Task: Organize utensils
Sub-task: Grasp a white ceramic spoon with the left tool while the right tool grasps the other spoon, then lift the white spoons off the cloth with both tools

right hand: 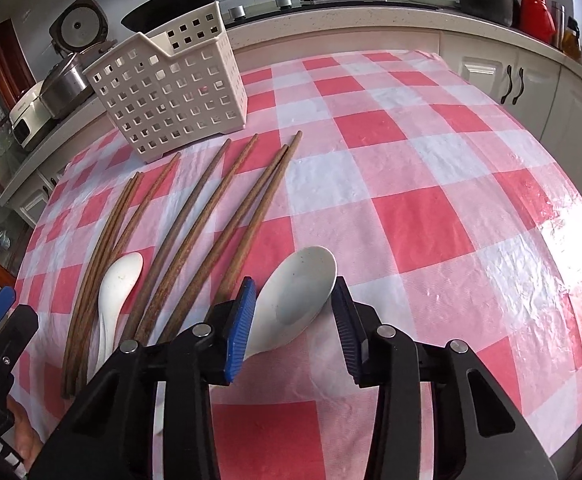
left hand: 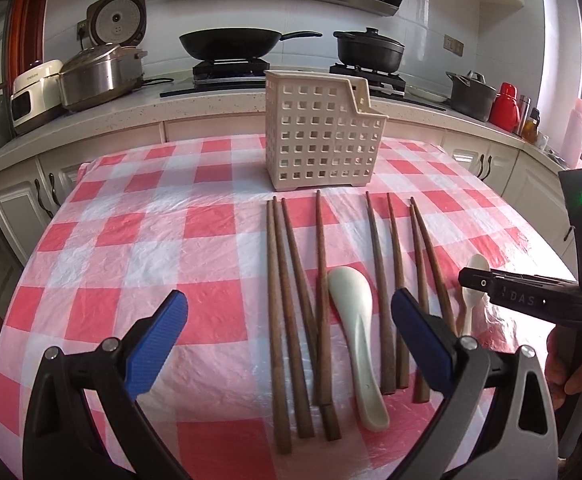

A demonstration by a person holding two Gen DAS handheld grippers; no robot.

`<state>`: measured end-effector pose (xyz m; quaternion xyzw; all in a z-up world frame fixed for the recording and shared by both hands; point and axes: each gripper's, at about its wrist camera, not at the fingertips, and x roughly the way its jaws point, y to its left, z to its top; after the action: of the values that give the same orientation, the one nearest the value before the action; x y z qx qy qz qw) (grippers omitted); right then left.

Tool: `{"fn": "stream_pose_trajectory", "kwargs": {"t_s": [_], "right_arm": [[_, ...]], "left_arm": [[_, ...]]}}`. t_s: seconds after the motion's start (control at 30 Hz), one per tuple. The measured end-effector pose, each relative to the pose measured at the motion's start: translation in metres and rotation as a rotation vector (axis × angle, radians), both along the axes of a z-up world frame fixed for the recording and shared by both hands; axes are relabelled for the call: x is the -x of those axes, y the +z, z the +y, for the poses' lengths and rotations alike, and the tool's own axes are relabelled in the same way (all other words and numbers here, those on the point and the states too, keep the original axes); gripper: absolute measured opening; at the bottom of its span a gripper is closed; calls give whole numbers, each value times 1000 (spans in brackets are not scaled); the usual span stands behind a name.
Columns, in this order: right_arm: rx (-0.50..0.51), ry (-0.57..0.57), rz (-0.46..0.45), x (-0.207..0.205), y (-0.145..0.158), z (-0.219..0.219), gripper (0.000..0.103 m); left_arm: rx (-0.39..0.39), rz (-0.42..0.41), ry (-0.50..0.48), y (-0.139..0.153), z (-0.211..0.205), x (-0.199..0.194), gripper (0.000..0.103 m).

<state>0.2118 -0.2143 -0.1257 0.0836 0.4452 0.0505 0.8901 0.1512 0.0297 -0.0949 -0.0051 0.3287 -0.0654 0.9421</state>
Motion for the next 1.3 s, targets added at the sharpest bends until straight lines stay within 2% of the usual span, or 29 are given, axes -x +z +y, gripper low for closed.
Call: {"fn": "stream_pose_trajectory", "kwargs": {"t_s": [0.07,0.13,0.23,0.3,0.43,0.5,0.6,0.8,0.9,1.03,1.17,1.3], "right_arm": [[-8,1,-2,1,0,-4,27],[-23,9,0,2,-1,-8,15],[-30,29,-23,4,1,-8,12],[-35,45,-38,6,2,-7,11],[-51,59,-53,7,4,-8,11],[-59,67,-60,8,6,-8,11],[-59,86,-76,11,8,-5,11],[-80,104,-85,12,7,-7,11],[-97,106,-74,10,2,-10,11],[-114,106,-70,11,0,-13,11],[-122,109,-74,12,1,-14,11],[-124,105,-77,12,1,-15,11]], "left_arm": [[3,5,-15,-1,-4,-1,98],[5,9,-30,-2,-9,-2,93],[1,17,-50,-4,-17,-4,89],[-3,27,-62,-6,-21,-7,80],[21,71,-90,-12,-30,-19,69],[21,92,-102,-15,-35,-27,53],[28,108,-119,-17,-42,-37,36],[-12,151,-121,-24,-57,-48,34],[-34,171,-120,-30,-60,-53,28],[-47,171,-115,-32,-61,-58,29],[-46,191,-106,-36,-62,-65,35],[-35,201,-113,-35,-62,-67,33]]}}
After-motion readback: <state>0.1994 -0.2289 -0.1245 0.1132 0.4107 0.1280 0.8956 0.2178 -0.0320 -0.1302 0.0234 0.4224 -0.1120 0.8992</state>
